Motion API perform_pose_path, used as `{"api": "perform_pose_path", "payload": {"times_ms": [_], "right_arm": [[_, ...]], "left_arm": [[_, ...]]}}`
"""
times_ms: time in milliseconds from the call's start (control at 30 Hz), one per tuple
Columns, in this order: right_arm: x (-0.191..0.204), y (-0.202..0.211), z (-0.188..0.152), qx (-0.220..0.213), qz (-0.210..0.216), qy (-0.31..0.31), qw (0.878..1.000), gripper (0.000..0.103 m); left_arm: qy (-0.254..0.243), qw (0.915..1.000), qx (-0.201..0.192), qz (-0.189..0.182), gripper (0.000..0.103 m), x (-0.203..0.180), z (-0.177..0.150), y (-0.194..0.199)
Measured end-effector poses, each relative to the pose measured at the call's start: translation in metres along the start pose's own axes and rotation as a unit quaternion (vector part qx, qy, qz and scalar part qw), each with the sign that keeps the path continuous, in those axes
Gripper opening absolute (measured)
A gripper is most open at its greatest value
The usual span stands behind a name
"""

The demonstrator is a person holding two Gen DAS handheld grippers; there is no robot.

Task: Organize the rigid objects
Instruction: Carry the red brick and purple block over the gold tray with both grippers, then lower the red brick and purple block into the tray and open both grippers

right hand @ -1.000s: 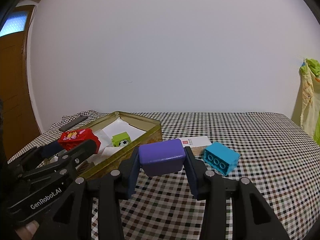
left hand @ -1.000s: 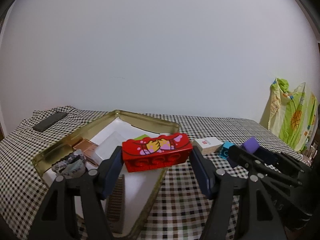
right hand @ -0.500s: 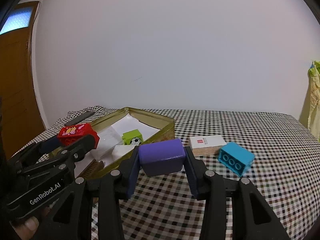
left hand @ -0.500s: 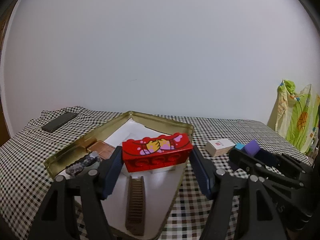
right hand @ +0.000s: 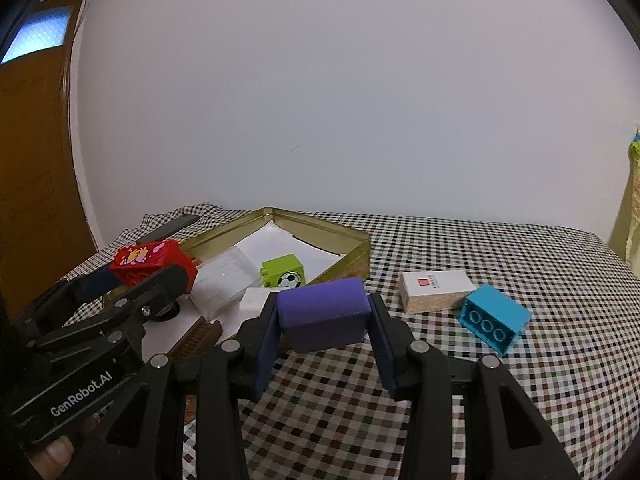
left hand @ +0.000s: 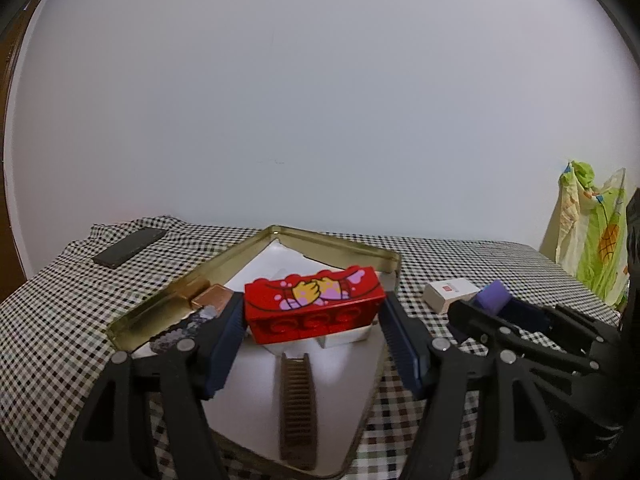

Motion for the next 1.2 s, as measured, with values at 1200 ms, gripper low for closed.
{"api": "perform_pose_path", "payload": {"times_ms": [1200], "right_arm": [[0.045,-0.030,0.009,0.048,0.069,0.023,0.996,0.057]], "left_arm": [[0.045,0.9929,0.023,0.108,0.102,0.078,0.003,-0.019]]}}
Point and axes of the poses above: each gripper's, at about its wrist camera, not at the fingertips, and y roughly against the way its jaws point, x to its left, z to its top, the point moved 3 cm from there along -y, roughly the way its jaws point, and after that the axes turned 7 degrees about -z, right-handed, at the moved point
